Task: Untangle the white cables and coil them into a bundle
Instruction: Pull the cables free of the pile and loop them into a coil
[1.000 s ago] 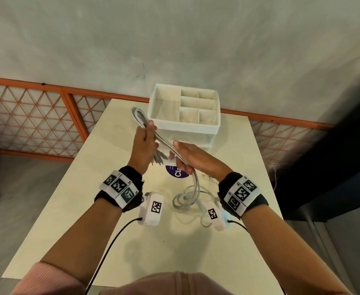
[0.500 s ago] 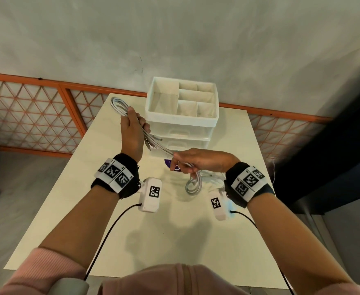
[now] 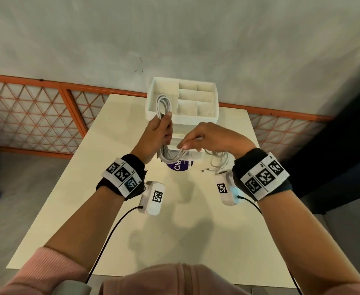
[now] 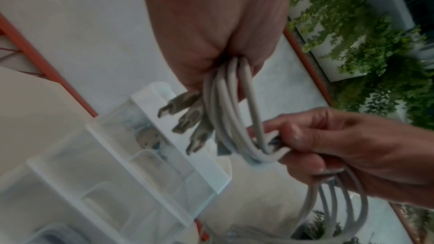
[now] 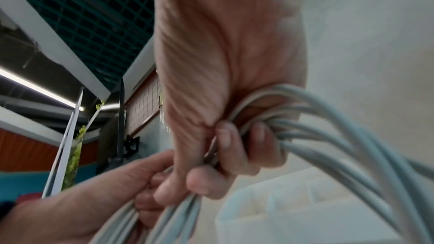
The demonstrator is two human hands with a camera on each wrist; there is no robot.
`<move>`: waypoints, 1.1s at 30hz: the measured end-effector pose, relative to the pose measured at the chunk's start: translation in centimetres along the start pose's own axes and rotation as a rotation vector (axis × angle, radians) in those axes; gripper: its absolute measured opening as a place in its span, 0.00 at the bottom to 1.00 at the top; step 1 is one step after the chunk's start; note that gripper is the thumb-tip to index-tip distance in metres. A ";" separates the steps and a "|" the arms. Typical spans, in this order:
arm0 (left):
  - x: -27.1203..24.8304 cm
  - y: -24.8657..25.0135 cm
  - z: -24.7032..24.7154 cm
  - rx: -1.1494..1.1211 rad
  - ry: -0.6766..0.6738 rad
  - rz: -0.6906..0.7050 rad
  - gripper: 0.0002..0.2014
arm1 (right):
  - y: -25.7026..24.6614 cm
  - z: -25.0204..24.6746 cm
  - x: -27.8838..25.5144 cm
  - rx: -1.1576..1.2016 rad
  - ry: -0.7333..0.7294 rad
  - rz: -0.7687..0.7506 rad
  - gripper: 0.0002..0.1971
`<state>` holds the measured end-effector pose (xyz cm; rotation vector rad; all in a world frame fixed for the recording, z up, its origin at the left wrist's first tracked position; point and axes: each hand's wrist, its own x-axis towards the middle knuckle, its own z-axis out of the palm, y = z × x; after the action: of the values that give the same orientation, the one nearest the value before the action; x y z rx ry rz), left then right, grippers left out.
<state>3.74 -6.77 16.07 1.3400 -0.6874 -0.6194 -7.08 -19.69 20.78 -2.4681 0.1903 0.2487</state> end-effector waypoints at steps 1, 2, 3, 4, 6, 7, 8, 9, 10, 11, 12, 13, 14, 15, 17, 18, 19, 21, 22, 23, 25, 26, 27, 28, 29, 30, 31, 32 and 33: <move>0.0 0.2 0.2 0.012 -0.008 -0.001 0.18 | -0.2 -0.1 0.0 0.032 0.060 -0.008 0.09; 0.0 0.4 0.4 0.022 -0.016 -0.001 0.18 | -0.5 -0.2 -0.1 0.077 0.119 -0.016 0.08; 0.1 0.5 0.5 0.032 -0.028 -0.003 0.18 | -0.7 -0.2 -0.2 0.119 0.174 -0.014 0.10; 0.1 0.7 0.5 0.039 -0.047 -0.007 0.17 | -0.9 -0.2 -0.3 0.147 0.216 -0.020 0.13; 0.0 0.8 0.8 0.051 -0.091 -0.010 0.17 | -1.3 -0.3 -0.4 0.148 0.246 -0.032 0.15; 0.0 0.8 1.0 0.056 -0.108 -0.006 0.17 | -1.4 -0.4 -0.4 0.135 0.243 -0.037 0.15; -0.1 0.8 1.2 0.061 -0.120 0.000 0.16 | -1.6 -0.6 -0.4 0.119 0.237 -0.040 0.15; -0.1 0.7 1.4 0.065 -0.127 0.006 0.15 | -1.7 -0.7 -0.3 0.102 0.230 -0.040 0.15; -0.2 0.6 1.5 0.070 -0.130 0.012 0.15 | -1.8 -0.7 -0.3 0.082 0.224 -0.037 0.15; -0.2 0.5 1.6 0.078 -0.132 0.018 0.16 | -1.8 -0.6 -0.1 0.059 0.221 -0.034 0.16; -0.2 0.3 1.6 0.092 -0.128 0.021 0.17 | -1.8 -0.5 -0.1 0.038 0.221 -0.029 0.18; -0.2 0.0 1.5 0.110 -0.115 0.021 0.19 | -1.7 -0.4 0.0 0.018 0.224 -0.022 0.20; -0.1 -0.2 1.4 0.130 -0.097 0.017 0.20 | -1.7 -0.2 0.1 0.002 0.233 -0.013 0.22; 0.0 -0.4 1.3 0.151 -0.082 0.013 0.22 | -1.7 -0.1 0.1 -0.014 0.246 -0.008 0.24; 0.1 -0.7 1.1 0.169 -0.078 0.001 0.24 | -1.7 0.2 0.2 -0.056 0.274 -0.017 0.26; 0.0 -0.6 1.2 0.160 -0.084 -0.004 0.24 | -1.8 0.3 0.3 -0.070 0.282 -0.023 0.27; -0.1 -0.4 1.2 0.139 -0.090 -0.010 0.23 | -1.9 0.4 0.3 -0.065 0.290 -0.032 0.27; -0.3 0.0 1.5 0.080 -0.111 -0.046 0.20 | -2.0 0.5 0.4 -0.051 0.313 -0.057 0.28; -0.4 0.1 1.6 0.071 -0.128 -0.065 0.19 | -2.1 0.5 0.4 -0.076 0.322 -0.069 0.29; -0.5 0.1 1.7 0.084 -0.147 -0.072 0.19 | -2.2 0.6 0.4 -0.109 0.326 -0.079 0.30; -0.6 0.0 1.9 0.148 -0.165 -0.062 0.19 | -2.2 0.8 0.4 -0.140 0.341 -0.090 0.32; -0.7 0.1 2.0 0.180 -0.165 -0.059 0.20 | -2.2 0.8 0.3 -0.145 0.353 -0.090 0.32; -0.8 0.1 2.0 0.201 -0.165 -0.064 0.22 | -2.2 0.7 0.2 -0.149 0.366 -0.083 0.33; -0.8 0.2 2.0 0.207 -0.170 -0.077 0.23 | -2.1 0.5 0.1 -0.142 0.373 -0.064 0.33; -0.8 0.2 1.9 0.200 -0.184 -0.088 0.23 | -2.0 0.3 -0.1 -0.111 0.368 -0.040 0.33; -0.8 0.3 1.8 0.187 -0.201 -0.094 0.24 | -1.8 0.0 -0.3 -0.061 0.352 -0.010 0.31; -0.7 0.4 1.7 0.175 -0.214 -0.094 0.23 | -1.5 -0.4 -0.6 -0.013 0.323 0.020 0.28; -0.8 0.6 1.4 0.169 -0.223 -0.092 0.22 | -1.2 -0.8 -0.8 0.007 0.282 0.050 0.25; -0.7 0.7 1.2 0.171 -0.233 -0.090 0.21 | -0.8 -1.2 -1.0 -0.011 0.229 0.074 0.22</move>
<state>2.38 -6.89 16.78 1.4766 -0.8878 -0.8125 -7.78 -19.70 22.39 -2.4998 0.3789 -0.0032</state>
